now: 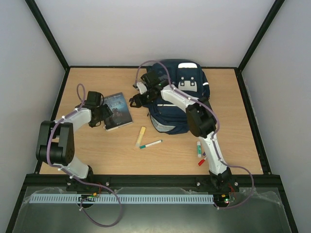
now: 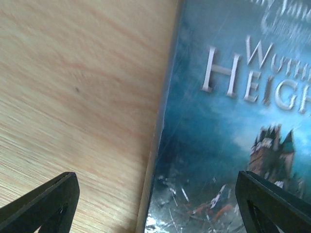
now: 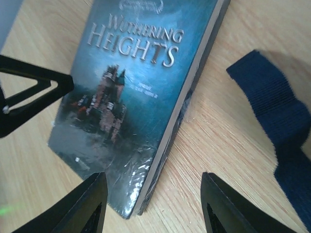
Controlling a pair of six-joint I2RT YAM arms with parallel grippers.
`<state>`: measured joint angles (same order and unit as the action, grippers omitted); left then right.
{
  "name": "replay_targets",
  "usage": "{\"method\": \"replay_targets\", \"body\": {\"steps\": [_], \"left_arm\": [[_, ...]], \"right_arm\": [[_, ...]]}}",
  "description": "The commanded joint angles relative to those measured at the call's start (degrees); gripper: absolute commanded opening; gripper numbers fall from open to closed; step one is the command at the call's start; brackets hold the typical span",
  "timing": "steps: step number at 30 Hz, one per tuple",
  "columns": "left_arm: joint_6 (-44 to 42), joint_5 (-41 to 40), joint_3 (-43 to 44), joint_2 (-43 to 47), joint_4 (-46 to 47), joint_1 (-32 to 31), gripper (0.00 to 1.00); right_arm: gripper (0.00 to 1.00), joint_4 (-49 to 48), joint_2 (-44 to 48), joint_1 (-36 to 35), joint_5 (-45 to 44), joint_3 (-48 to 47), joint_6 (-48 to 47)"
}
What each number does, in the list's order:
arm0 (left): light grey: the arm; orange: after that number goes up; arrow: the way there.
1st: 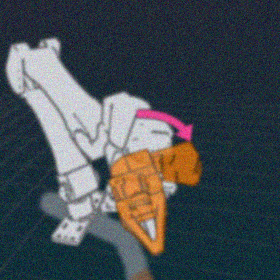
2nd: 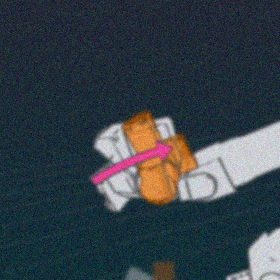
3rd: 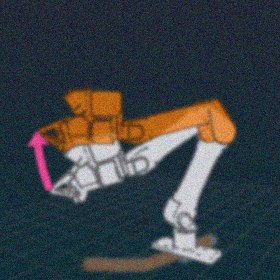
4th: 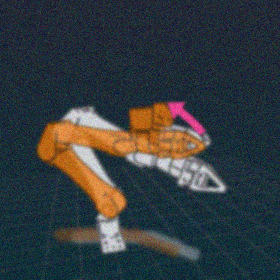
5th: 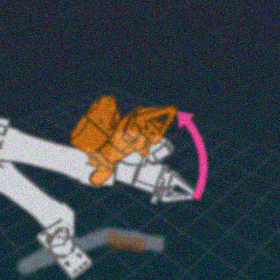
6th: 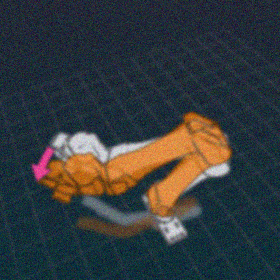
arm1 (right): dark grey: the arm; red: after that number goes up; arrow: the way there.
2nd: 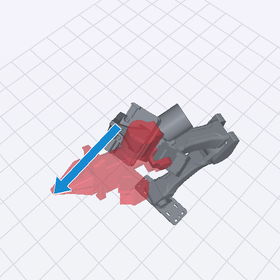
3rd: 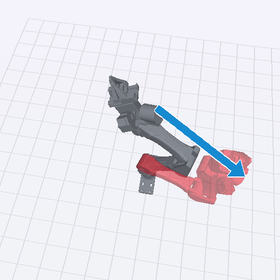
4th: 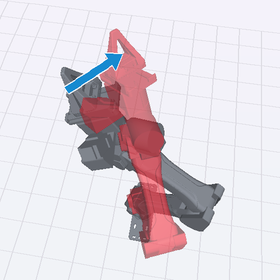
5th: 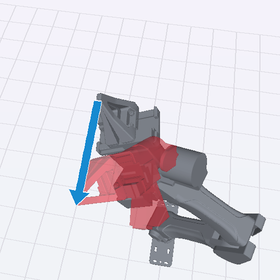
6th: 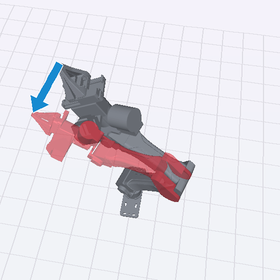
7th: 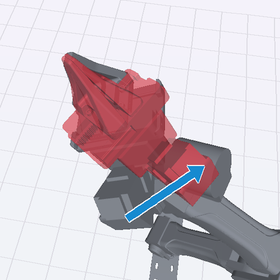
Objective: Pack the student bag
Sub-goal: Adjust the book at the center of the board.
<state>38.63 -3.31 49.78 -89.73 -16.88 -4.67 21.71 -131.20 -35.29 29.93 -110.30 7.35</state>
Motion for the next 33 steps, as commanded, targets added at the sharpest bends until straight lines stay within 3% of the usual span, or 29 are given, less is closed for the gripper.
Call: {"method": "replay_targets", "body": {"steps": [1, 3, 9, 14, 24, 33], "left_arm": [[0.5, 6.4, -2.0, -1.5, 2.0, -0.1, 0.89], [-0.2, 8.2, -2.4, -2.1, 2.5, -0.2, 0.81], [0.0, 7.2, -2.4, -4.8, -0.2, -3.2, 0.79], [1.6, 7.5, -6.3, -4.0, 0.8, -5.9, 0.77], [6.2, 7.2, -16.3, 0.9, 3.1, -15.8, 0.76], [7.8, 5.3, -22.0, 5.8, 3.7, -17.1, 0.75]], "right_arm": [[0.53, 5.9, -3.9, -2.0, -1.6, -4.9, 1.5], [0.53, 6.1, -5.6, -2.8, -2.8, -5.5, 1.9], [0.51, 7.0, -9.9, -3.9, -3.9, -5.8, 2.2], [0.4, 7.6, -10.3, -4.0, -3.3, -3.9, 1.8], [0.28, 5.0, -4.0, -5.1, 1.7, 9.7, 1.2], [0.25, 3.2, 4.3, -6.2, 3.3, 19.1, 0.4]]}}
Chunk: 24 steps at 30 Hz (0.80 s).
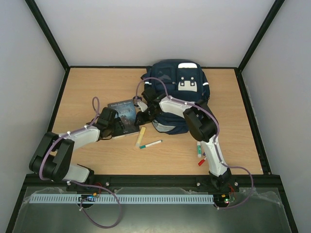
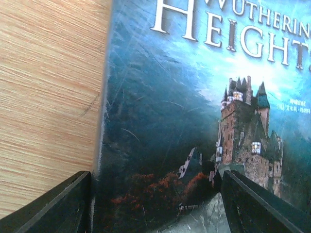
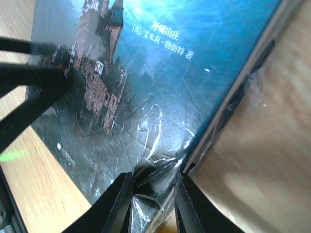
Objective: Pack the student bag
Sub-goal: Adjust the book at the center of the board.
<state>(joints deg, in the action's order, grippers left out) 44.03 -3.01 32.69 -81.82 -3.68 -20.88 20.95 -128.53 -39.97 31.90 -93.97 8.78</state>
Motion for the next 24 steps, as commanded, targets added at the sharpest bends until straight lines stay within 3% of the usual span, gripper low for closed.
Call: {"method": "replay_targets", "body": {"steps": [1, 7, 8, 10, 12, 16, 24], "left_arm": [[2.2, 4.4, -4.8, -1.8, -10.0, -0.9, 0.75], [3.3, 2.9, -3.5, 2.5, -11.9, -0.9, 0.77], [3.3, 2.8, -3.2, 2.9, -12.2, -1.0, 0.77], [3.4, 2.2, -2.3, 2.8, -13.0, -0.9, 0.77], [3.3, 1.6, -1.3, 2.0, -13.4, -0.9, 0.77], [3.4, 1.2, -0.4, 1.1, -13.5, -0.9, 0.78], [3.0, 1.0, 1.1, 2.4, -13.8, 0.3, 0.8]], "right_arm": [[0.26, 4.3, 1.9, -1.5, 0.5, 2.5, -1.1], [0.31, 6.8, 2.9, -1.3, -4.7, -1.7, -0.9], [0.34, 7.2, 2.9, -1.3, -5.0, -2.6, -0.4], [0.51, 7.9, 2.5, -1.3, -6.6, -4.7, 0.7], [0.56, 10.0, 0.6, -1.2, -7.7, -8.1, 1.1], [0.52, 13.8, -5.1, -1.1, -7.8, -15.6, 1.5], [0.38, 12.4, -8.6, 0.1, -11.8, -16.1, 4.4]]}}
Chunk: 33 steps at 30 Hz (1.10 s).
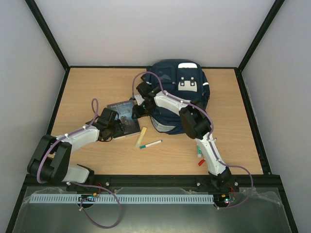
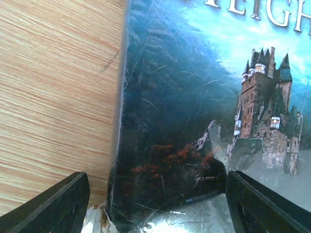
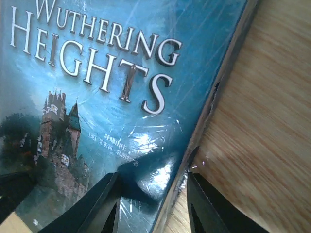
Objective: Pack the student bag
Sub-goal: Adjust the book at the center of the board, then pick up the book from the center of the board.
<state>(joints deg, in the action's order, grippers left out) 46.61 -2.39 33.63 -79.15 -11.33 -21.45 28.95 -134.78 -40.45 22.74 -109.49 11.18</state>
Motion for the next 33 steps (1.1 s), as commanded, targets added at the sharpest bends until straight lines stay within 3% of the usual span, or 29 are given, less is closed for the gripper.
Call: {"method": "replay_targets", "body": {"steps": [1, 6, 9, 17, 23, 33], "left_arm": [[0.2, 0.4, 0.2, -0.2, -6.2, 1.3, 0.8], [0.0, 2.1, 0.1, 0.6, -4.5, 3.8, 0.87], [1.3, 7.2, -1.1, 1.5, -0.4, 7.1, 0.92], [0.9, 17.5, -2.6, -2.7, 8.1, 12.8, 0.9], [2.9, 23.9, -6.3, -5.2, 16.7, 15.0, 0.85], [4.9, 34.7, -10.3, -6.7, 30.7, 15.2, 0.88]], "right_arm": [[0.38, 4.4, -2.5, 0.7, -2.7, -0.4, 1.9], [0.31, 4.1, -3.2, 0.8, -2.1, 0.8, 1.8], [0.25, 3.4, -3.8, 0.9, -2.3, 2.7, 2.1], [0.15, 3.3, -6.8, 1.9, -5.7, 4.5, 3.2], [0.15, 4.0, -8.8, 2.0, -4.4, 5.1, 2.6], [0.15, 4.4, -11.2, 2.0, -2.1, 4.3, 2.0]]}}
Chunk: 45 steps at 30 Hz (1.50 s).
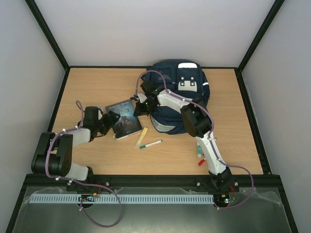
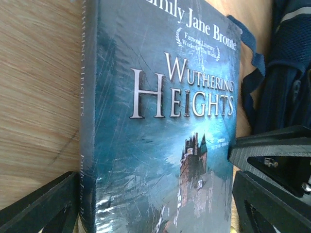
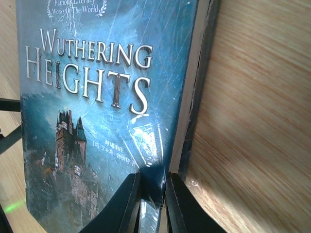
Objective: Pack the student bag
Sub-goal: Pick up the book from the center of the board.
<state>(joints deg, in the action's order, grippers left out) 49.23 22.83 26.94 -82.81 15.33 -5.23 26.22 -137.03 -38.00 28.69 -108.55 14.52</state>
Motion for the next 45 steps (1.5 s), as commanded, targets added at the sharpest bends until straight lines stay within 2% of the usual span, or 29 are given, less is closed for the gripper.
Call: {"method": "replay_targets", "body": {"steps": [1, 6, 10, 16, 27, 33, 42, 45], "left_arm": [[2.7, 10.7, -4.2, -2.5, 5.8, -1.0, 0.87], [3.7, 12.9, -4.6, 3.8, 8.7, -1.1, 0.85], [4.2, 11.9, -3.6, 10.9, 6.8, -1.0, 0.83], [6.6, 9.0, -2.9, 15.3, 3.8, -1.0, 0.82], [11.2, 10.2, -2.4, 14.2, 9.0, -1.0, 0.75], [15.4, 11.7, -1.5, 11.8, 15.6, -1.1, 0.72], [14.8, 11.1, 1.5, 9.4, 13.4, -1.2, 0.64], [15.0, 11.0, 1.6, 8.9, 13.3, -1.2, 0.58]], "right_arm": [[0.15, 7.2, -9.1, -0.5, -7.9, 3.3, -1.3], [0.15, 7.2, -9.5, -0.5, -7.2, 3.3, -1.4], [0.15, 7.3, -9.5, -0.4, -6.8, 3.1, -1.3], [0.17, 7.3, -9.3, -0.6, -6.1, 3.1, -1.4], [0.18, 7.2, -9.0, -0.9, -5.8, 3.3, -1.6], [0.18, 7.2, -9.0, -1.2, -5.7, 3.6, -1.6], [0.19, 7.2, -9.3, -1.3, -5.4, 3.6, -1.6], [0.19, 7.1, -9.6, -1.3, -5.4, 3.6, -1.6]]}}
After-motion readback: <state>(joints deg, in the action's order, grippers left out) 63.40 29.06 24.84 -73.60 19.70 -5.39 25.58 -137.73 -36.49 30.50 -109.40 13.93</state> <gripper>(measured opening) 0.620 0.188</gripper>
